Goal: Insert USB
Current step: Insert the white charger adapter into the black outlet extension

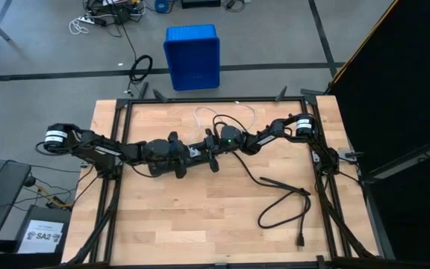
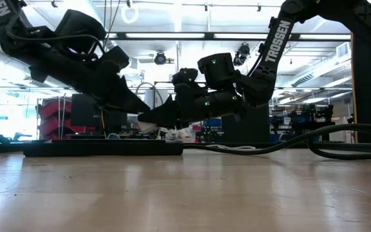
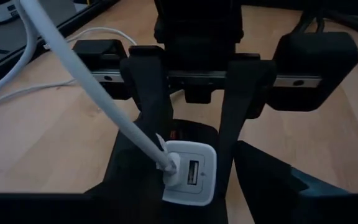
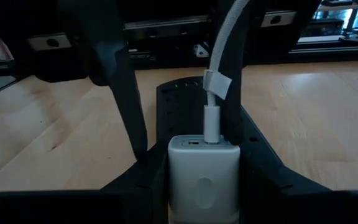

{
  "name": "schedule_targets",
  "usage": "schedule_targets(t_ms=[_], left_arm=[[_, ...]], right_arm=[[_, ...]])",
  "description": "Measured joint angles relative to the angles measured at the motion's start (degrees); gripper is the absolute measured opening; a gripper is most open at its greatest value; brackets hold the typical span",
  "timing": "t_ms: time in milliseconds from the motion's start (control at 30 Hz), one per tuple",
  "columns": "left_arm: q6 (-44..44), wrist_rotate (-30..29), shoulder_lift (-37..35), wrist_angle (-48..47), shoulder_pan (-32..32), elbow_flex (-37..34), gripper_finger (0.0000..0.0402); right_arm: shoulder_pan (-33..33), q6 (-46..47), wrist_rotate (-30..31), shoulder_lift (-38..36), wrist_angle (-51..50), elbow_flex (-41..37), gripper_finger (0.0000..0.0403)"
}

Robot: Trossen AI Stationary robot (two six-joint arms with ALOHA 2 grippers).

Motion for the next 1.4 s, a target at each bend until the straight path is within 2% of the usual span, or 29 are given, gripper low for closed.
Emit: schedule_targets(t_ms=[167,633,900,1167,1400], left_arm=[[-0.02,0.22,-0.08,-0.31,0.02,-0.01,0.0148],[2.95,0.22,-1.38,-2.91,0.02,0.01,0.0151],[2.93,-0.2,-1.45,-3.4,0.02,0.37,0.0132],[3.14,-0.7,-3.21,-3.5,0.02,0.37,0.013],[3.17,-0.72,-4.87,-7.11,0.02,0.48,0.0119]], right_arm=[[0.0,-0.46,-0.28,0.0,-0.08,0.0,0.0112],[0.02,-0.12,-0.22,0.07,-0.34,0.0,0.0112],[0.02,-0.15,-0.29,0.04,-0.34,-0.04,0.0112],[0.02,0.12,-0.26,0.04,-0.34,-0.04,0.0112],[0.04,0.12,-0.25,0.04,-0.34,-0.04,0.0112]])
